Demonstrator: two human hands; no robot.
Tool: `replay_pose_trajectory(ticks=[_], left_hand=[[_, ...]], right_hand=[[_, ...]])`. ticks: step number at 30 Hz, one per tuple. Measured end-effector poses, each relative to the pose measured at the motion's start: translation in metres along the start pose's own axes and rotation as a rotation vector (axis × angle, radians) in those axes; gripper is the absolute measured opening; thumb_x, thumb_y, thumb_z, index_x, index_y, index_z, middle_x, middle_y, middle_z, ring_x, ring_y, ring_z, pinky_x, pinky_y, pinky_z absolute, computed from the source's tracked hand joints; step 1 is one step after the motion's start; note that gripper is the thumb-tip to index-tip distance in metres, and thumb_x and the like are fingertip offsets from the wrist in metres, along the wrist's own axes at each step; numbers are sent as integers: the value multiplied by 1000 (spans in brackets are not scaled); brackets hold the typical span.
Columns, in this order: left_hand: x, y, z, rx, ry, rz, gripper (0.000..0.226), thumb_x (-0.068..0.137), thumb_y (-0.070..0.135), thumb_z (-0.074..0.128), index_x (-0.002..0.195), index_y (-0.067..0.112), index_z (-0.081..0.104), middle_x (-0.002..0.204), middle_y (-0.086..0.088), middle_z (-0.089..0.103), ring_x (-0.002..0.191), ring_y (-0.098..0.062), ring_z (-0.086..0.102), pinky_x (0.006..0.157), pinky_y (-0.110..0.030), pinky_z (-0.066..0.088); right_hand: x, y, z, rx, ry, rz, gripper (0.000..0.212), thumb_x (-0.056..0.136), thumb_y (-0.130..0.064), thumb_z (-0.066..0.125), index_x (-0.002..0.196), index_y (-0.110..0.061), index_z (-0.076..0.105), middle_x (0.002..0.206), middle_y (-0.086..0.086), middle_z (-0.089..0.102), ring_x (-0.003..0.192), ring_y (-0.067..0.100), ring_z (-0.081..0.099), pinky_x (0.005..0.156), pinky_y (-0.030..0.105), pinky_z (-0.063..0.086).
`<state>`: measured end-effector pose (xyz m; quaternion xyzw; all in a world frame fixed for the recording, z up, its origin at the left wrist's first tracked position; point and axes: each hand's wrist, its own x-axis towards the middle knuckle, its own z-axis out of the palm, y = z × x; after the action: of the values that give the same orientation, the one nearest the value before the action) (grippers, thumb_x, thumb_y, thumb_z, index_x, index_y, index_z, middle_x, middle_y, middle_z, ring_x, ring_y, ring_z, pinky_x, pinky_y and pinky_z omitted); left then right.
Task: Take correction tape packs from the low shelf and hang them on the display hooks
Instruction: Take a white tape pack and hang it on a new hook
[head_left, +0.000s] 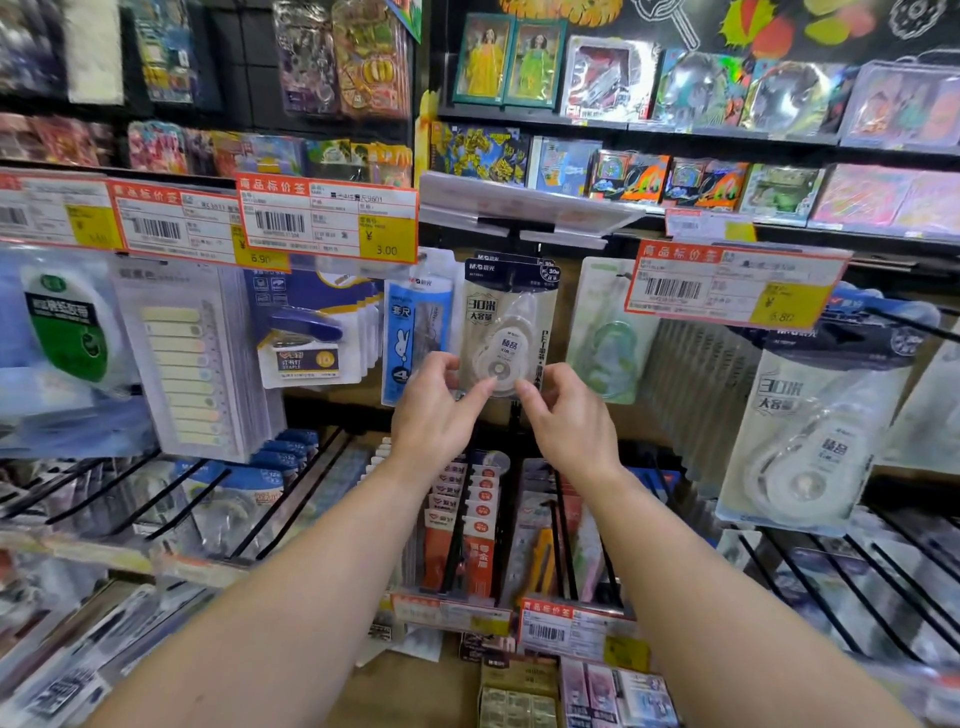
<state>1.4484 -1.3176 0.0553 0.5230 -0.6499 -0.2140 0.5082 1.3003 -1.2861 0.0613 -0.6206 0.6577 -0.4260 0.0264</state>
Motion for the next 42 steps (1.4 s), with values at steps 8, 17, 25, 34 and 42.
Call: replay_pose_trajectory(ticks=[8,17,25,34,42], left_hand=[[16,-2,11,48,-2,-41,45,89,43,69,126,22,55,116,7,63,104,-13,61,87,-33,51],[19,8,22,175,22,-82,48,91,43,66,134,25,54,127,5,65,114,-16,61,91,-37,52],[-8,15,20,291,29,-123,52,93,43,63,139,20,50,137,-2,56,126,-21,52,98,-35,43],[-71,37,3,787,-56,-173,58,95,55,50,141,20,47,141,-10,50,130,-34,43,103,-46,39],[-171,65,-13,795,-138,-128,57,97,52,45,146,24,41,151,-10,40,138,-34,33,112,-46,27]], right_hand=[[15,4,9,14,18,17,40,99,-47,50,121,-15,57,102,1,68,99,27,64,72,34,45],[26,5,13,30,-5,62,38,99,-46,49,117,-13,56,109,8,69,102,32,63,72,36,46],[15,9,14,44,-69,82,53,99,-48,48,136,-12,42,127,12,61,117,31,58,80,37,45],[-38,7,-7,-227,-295,19,59,97,-54,45,145,-22,36,139,12,47,129,32,43,97,44,40],[-141,5,-69,-222,-277,-57,57,98,-54,43,149,-28,35,144,8,47,130,33,39,104,47,35]])
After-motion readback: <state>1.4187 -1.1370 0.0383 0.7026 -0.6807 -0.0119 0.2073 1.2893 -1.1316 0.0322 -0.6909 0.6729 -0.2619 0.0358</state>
